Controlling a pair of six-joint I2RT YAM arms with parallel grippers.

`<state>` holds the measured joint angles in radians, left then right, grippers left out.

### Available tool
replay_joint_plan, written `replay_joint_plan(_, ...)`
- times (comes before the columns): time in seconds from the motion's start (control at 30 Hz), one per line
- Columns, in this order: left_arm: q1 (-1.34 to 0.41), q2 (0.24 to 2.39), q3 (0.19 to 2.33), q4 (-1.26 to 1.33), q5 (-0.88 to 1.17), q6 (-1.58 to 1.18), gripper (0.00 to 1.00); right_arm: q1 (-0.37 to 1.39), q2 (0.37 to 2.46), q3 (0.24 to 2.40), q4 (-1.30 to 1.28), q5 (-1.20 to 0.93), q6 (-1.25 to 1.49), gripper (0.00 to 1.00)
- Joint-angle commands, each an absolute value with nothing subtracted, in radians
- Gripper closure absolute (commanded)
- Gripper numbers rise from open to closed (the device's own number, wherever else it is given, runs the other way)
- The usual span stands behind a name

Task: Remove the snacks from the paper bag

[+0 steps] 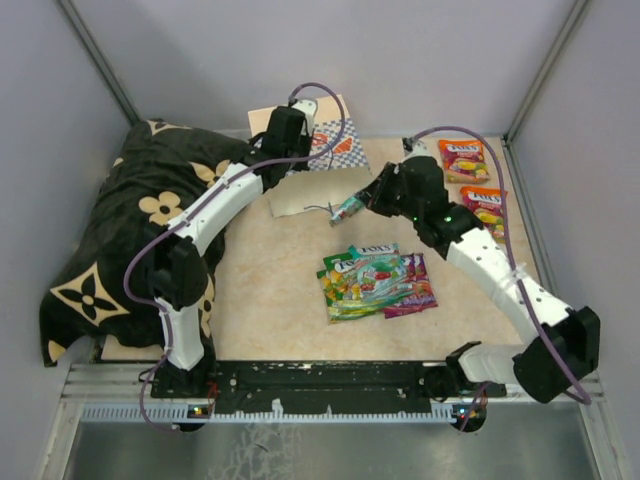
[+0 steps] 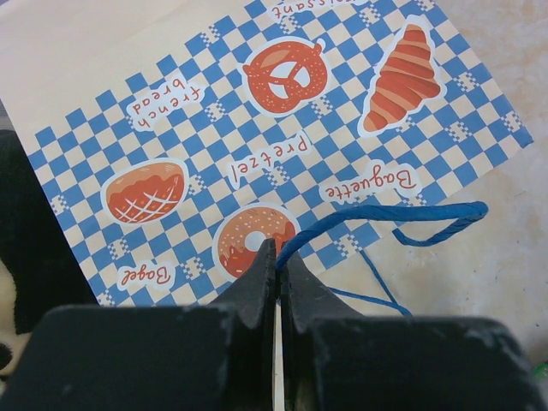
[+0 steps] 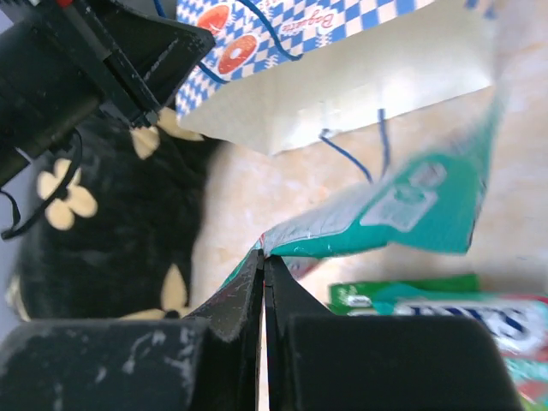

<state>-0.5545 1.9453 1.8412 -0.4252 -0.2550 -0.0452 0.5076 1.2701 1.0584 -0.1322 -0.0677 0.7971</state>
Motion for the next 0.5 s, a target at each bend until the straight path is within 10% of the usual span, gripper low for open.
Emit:
replay_joint_plan(0.0, -0.542, 1.947, 1.851, -0.410, -0.278, -0.048, 1.00, 0.512, 1.182, 1.295, -0.618, 0.051, 0.504, 1.00)
replay_joint_plan(0.47, -0.533, 1.929, 1.779, -0.422, -0.322, -0.053, 1.00, 0.694, 1.204, 1.432, -1.072, 0.209, 0.424, 1.00)
